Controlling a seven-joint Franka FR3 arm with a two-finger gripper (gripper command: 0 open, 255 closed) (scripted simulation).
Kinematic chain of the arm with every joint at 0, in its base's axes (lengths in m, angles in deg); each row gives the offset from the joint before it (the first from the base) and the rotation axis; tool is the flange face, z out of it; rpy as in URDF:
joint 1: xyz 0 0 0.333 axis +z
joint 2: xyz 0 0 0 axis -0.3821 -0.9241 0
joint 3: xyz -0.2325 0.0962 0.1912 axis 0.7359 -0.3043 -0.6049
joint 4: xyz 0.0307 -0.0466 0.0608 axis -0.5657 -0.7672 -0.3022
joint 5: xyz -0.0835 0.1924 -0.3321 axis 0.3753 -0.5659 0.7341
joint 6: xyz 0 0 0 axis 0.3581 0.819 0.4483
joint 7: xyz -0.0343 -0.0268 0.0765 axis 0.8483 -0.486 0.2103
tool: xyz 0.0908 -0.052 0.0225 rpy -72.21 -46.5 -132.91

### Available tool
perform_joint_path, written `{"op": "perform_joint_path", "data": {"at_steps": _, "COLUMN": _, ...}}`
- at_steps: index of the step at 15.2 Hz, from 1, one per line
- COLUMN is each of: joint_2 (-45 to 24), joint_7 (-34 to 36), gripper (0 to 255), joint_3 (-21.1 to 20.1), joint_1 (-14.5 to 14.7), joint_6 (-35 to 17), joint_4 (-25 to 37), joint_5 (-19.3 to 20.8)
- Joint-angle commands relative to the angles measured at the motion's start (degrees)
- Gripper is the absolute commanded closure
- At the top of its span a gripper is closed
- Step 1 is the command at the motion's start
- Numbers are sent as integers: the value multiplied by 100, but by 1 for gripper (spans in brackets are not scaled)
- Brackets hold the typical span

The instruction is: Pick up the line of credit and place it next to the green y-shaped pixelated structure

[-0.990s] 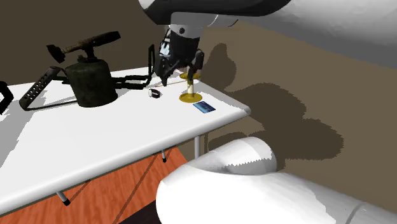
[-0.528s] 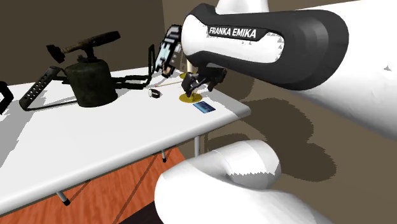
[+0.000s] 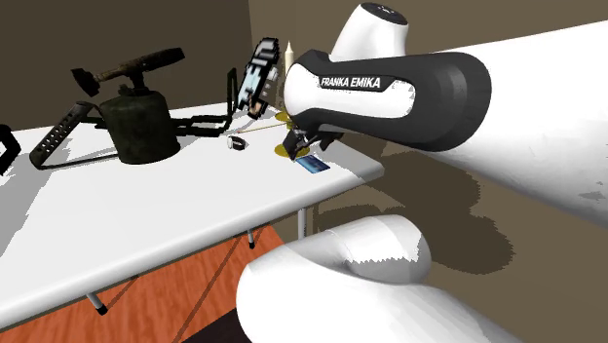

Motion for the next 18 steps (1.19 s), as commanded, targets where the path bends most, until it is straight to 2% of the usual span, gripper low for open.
{"op": "perform_joint_path", "data": {"at_steps": 1, "joint_2": -96, "joint_7": 16, "gripper": 0, "joint_3": 27, "joint_1": 17, "joint_6": -172, "joint_4": -69, "joint_5": 26}}
{"op": "perform_joint_path", "data": {"at_steps": 8, "joint_2": -96, "joint_7": 16, "gripper": 0, "joint_3": 27, "joint_1": 16, "joint_6": -170, "joint_4": -69, "joint_5": 26}}
{"op": "perform_joint_path", "data": {"at_steps": 9, "joint_2": -96, "joint_7": 16, "gripper": 255, "joint_3": 27, "joint_1": 16, "joint_6": -170, "joint_4": -69, "joint_5": 26}}
{"op": "perform_joint_path", "data": {"at_steps": 18, "joint_2": -96, "joint_7": 16, "gripper": 255, "joint_3": 27, "joint_1": 17, "joint_6": -172, "joint_4": -69, "joint_5": 26}}
